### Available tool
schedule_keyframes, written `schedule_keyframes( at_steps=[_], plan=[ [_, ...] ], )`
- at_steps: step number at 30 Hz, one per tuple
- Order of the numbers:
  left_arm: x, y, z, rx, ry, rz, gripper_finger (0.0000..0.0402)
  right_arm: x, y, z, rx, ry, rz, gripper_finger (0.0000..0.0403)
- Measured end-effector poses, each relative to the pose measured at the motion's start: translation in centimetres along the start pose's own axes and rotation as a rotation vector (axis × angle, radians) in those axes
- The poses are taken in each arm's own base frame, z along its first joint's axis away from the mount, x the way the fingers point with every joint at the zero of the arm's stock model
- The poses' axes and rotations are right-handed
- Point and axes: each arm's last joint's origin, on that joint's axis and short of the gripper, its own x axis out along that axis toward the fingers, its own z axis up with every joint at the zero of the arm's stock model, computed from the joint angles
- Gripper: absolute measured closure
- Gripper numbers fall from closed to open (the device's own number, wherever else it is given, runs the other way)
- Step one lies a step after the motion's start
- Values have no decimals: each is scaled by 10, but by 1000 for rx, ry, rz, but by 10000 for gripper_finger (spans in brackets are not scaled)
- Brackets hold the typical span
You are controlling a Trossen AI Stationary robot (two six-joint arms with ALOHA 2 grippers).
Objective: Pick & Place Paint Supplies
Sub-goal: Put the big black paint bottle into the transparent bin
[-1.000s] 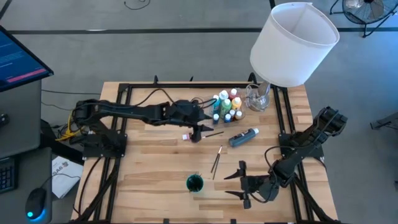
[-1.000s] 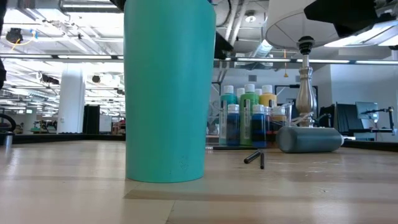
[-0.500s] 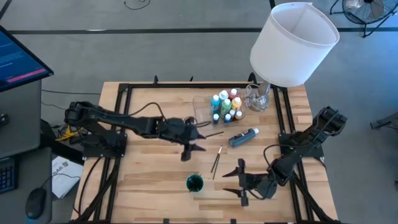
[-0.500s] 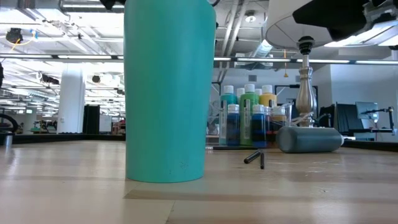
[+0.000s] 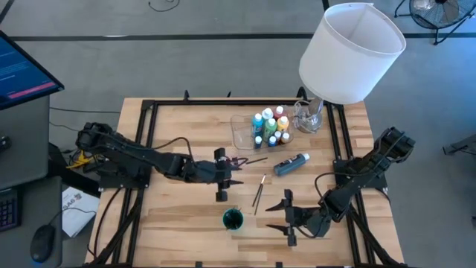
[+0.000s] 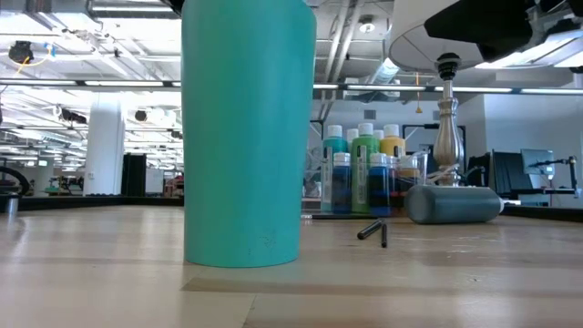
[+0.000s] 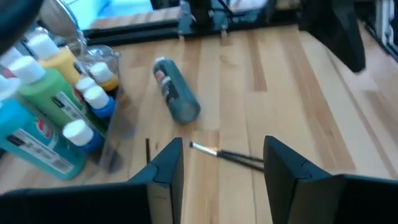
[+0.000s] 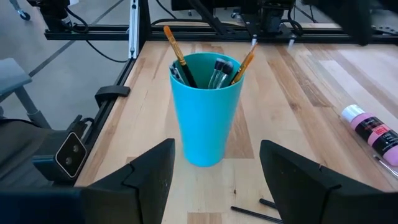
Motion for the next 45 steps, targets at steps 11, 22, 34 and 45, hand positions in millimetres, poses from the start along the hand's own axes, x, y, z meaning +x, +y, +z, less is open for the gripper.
schedule_keyframes(
  at_steps=[11, 22, 34, 45],
  plan=[
    [15, 30, 20, -42, -61, -30, 268, 6, -10, 1, 10, 16, -43, 173],
    [34, 11, 8, 22, -11, -57, 259, -21, -58, -27, 340, 74, -606, 173],
    [30, -3, 7, 44, -28, -91, 259, -24, -133, -31, 648, 188, -1042, 173],
    [26, -13, 5, 64, -22, -117, 259, -23, -158, -33, 827, 284, -1196, 173]
  ],
)
